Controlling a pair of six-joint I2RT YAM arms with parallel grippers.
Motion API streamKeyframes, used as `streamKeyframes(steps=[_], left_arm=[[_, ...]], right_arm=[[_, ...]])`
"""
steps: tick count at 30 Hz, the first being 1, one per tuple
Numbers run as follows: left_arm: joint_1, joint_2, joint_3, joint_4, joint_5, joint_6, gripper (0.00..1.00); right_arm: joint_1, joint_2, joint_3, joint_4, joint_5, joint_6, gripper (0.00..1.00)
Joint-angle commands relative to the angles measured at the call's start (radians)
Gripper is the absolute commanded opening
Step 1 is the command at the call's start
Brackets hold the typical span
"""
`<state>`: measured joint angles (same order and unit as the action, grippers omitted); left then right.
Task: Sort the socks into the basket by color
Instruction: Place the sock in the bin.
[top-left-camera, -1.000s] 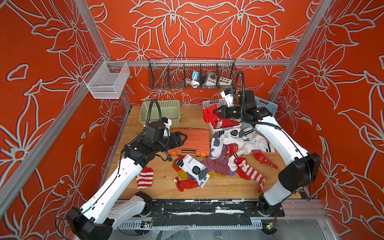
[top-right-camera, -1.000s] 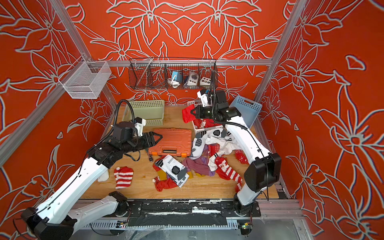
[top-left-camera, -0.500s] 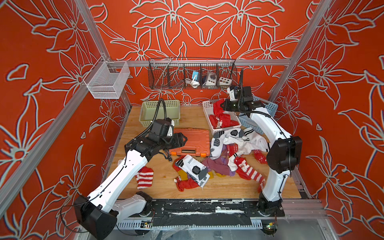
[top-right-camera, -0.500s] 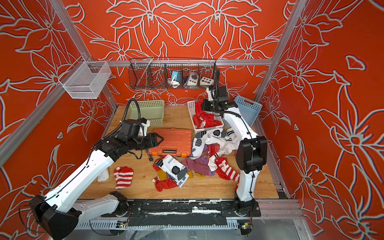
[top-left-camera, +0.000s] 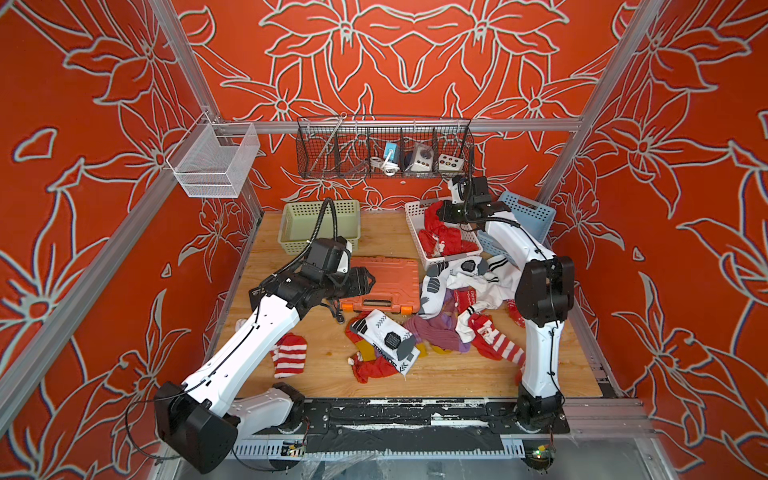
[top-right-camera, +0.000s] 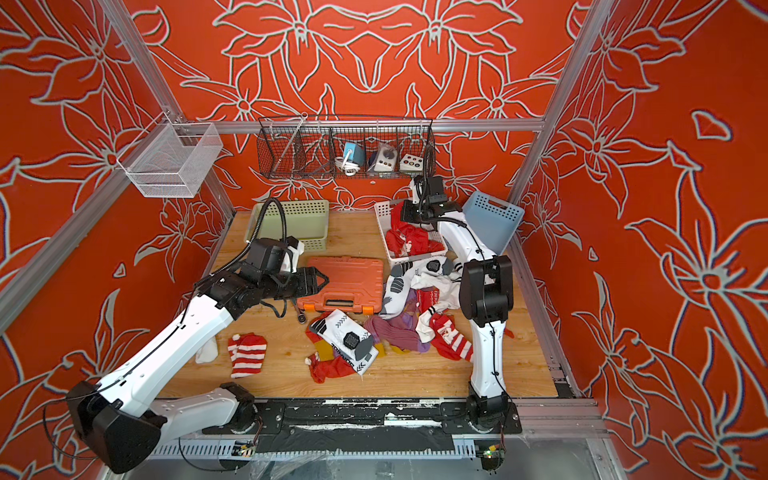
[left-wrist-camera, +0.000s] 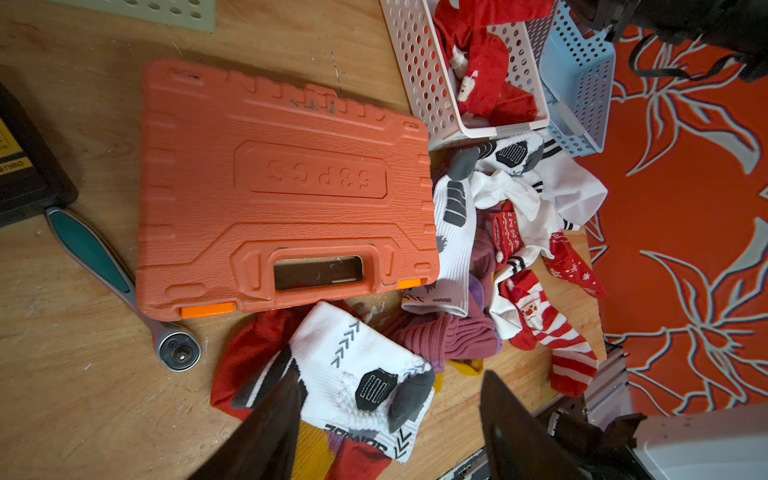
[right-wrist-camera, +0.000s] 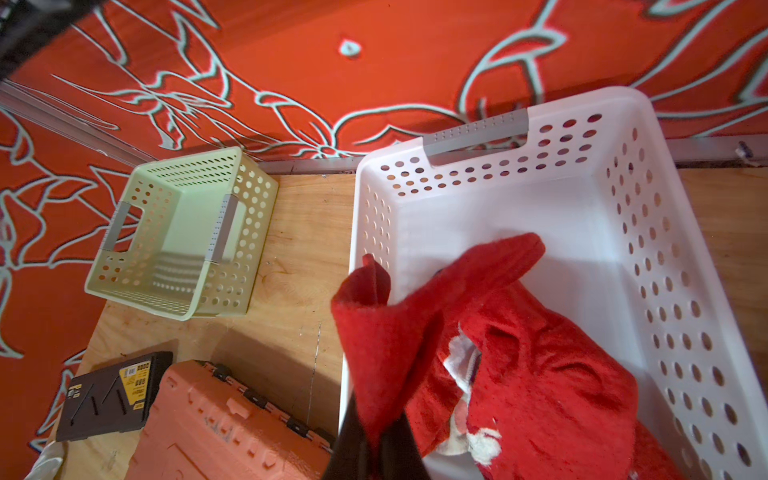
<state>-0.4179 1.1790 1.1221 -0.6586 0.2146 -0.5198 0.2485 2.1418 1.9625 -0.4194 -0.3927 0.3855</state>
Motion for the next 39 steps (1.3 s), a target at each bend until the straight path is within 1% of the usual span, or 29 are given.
streamKeyframes(steps=[1, 6, 9, 11, 12, 15, 16, 18, 20, 26, 28, 30, 35, 39], left_arm=[[0.006, 0.028, 0.036, -0.013, 0.008, 0.031, 0.67], [0.013, 0.060, 0.048, -0.004, 0.029, 0.034, 0.67], [0.013, 0.072, 0.050, -0.003, 0.037, 0.034, 0.67], [0.014, 0.074, 0.048, -0.001, 0.039, 0.032, 0.67], [0.015, 0.074, 0.047, -0.002, 0.040, 0.032, 0.67], [0.016, 0.078, 0.047, -0.003, 0.043, 0.030, 0.67], [0.016, 0.079, 0.047, -0.003, 0.042, 0.029, 0.67], [0.016, 0.081, 0.045, -0.001, 0.044, 0.028, 0.67], [0.016, 0.084, 0.045, -0.003, 0.045, 0.028, 0.67], [0.016, 0.084, 0.034, -0.003, 0.050, 0.024, 0.67], [0.016, 0.084, 0.029, -0.003, 0.049, 0.021, 0.67], [0.016, 0.080, 0.022, -0.003, 0.052, 0.017, 0.67], [0.016, 0.074, 0.003, -0.001, 0.060, 0.008, 0.68], [0.016, 0.070, -0.006, -0.002, 0.063, 0.006, 0.68]], right_arm=[[-0.002, 0.037, 0.043, 0.010, 0.024, 0.010, 0.05], [-0.003, 0.068, 0.056, -0.012, 0.034, 0.003, 0.13], [-0.003, 0.076, 0.047, -0.012, 0.040, 0.001, 0.15], [-0.003, 0.082, 0.045, -0.015, 0.038, 0.001, 0.22], [-0.004, 0.085, 0.045, -0.017, 0.040, 0.002, 0.28], [-0.003, 0.092, 0.047, -0.023, 0.043, 0.003, 0.49], [-0.003, 0.092, 0.048, -0.025, 0.045, 0.004, 0.54], [-0.003, 0.092, 0.047, -0.031, 0.049, 0.004, 0.61], [-0.004, 0.090, 0.045, -0.034, 0.052, 0.004, 0.65], [-0.004, 0.070, 0.043, -0.041, 0.054, 0.003, 0.70], [-0.004, 0.061, 0.041, -0.045, 0.054, 0.007, 0.71], [-0.003, 0.046, 0.035, -0.049, 0.056, 0.012, 0.74], [-0.002, -0.013, 0.004, -0.055, 0.063, 0.013, 0.74], [-0.003, -0.082, -0.051, -0.056, 0.056, 0.018, 0.75]])
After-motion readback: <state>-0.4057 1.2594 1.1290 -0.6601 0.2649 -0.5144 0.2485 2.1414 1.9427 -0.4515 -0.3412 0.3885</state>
